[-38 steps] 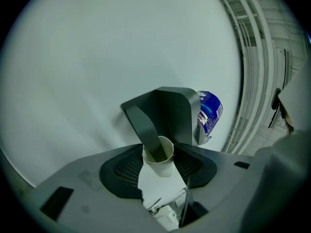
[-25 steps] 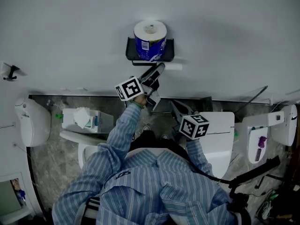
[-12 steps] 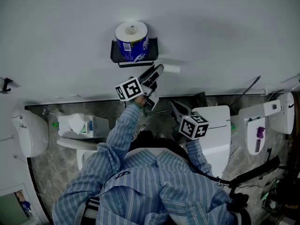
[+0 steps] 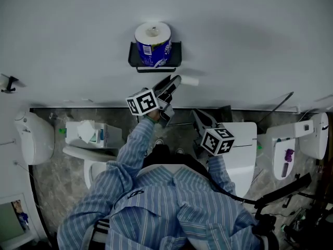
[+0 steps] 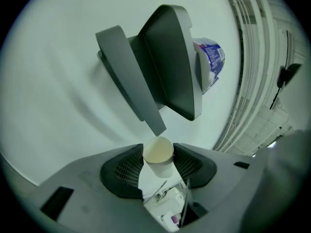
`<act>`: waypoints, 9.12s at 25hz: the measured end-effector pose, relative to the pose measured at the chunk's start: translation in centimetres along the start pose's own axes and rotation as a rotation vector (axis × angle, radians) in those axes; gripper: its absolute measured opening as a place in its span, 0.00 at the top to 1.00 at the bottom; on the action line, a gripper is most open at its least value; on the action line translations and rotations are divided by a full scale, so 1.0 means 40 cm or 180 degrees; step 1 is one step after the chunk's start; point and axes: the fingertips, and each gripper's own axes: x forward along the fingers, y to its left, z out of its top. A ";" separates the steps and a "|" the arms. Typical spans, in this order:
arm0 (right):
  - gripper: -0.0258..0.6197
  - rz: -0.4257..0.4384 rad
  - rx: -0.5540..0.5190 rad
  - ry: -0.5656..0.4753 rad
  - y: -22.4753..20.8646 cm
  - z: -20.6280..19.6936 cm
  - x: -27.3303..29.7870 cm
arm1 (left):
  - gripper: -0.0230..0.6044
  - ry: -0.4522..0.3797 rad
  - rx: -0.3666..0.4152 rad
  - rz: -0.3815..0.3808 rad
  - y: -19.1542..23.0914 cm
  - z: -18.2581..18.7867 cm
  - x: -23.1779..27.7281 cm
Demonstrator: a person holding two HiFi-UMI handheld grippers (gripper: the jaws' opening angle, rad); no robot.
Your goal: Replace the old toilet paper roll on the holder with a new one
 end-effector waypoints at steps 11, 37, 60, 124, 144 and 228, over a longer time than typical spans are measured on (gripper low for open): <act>0.92 0.0455 -0.0711 -0.0222 0.127 0.179 0.038 | 0.66 0.0116 0.0701 0.0324 -0.001 0.010 -0.135; 0.34 0.0156 -0.1599 -0.0725 0.381 0.500 0.238 | 0.66 -0.0075 0.0945 0.0697 0.032 0.051 -0.343; 0.33 -0.0170 -0.1627 -0.0653 0.379 0.523 0.301 | 0.66 -0.0107 0.0909 0.0666 0.043 0.060 -0.352; 0.33 0.0420 0.1844 -0.1249 -0.058 0.348 0.146 | 0.66 0.0002 0.0856 0.0604 0.056 0.049 -0.327; 0.33 0.1030 0.2951 -0.1215 -0.014 0.305 0.243 | 0.66 -0.0012 0.0772 0.0632 0.110 0.073 -0.317; 0.92 0.0869 0.0657 0.0328 0.176 -0.100 -0.037 | 0.66 -0.0067 0.0731 0.1101 -0.117 -0.268 -0.522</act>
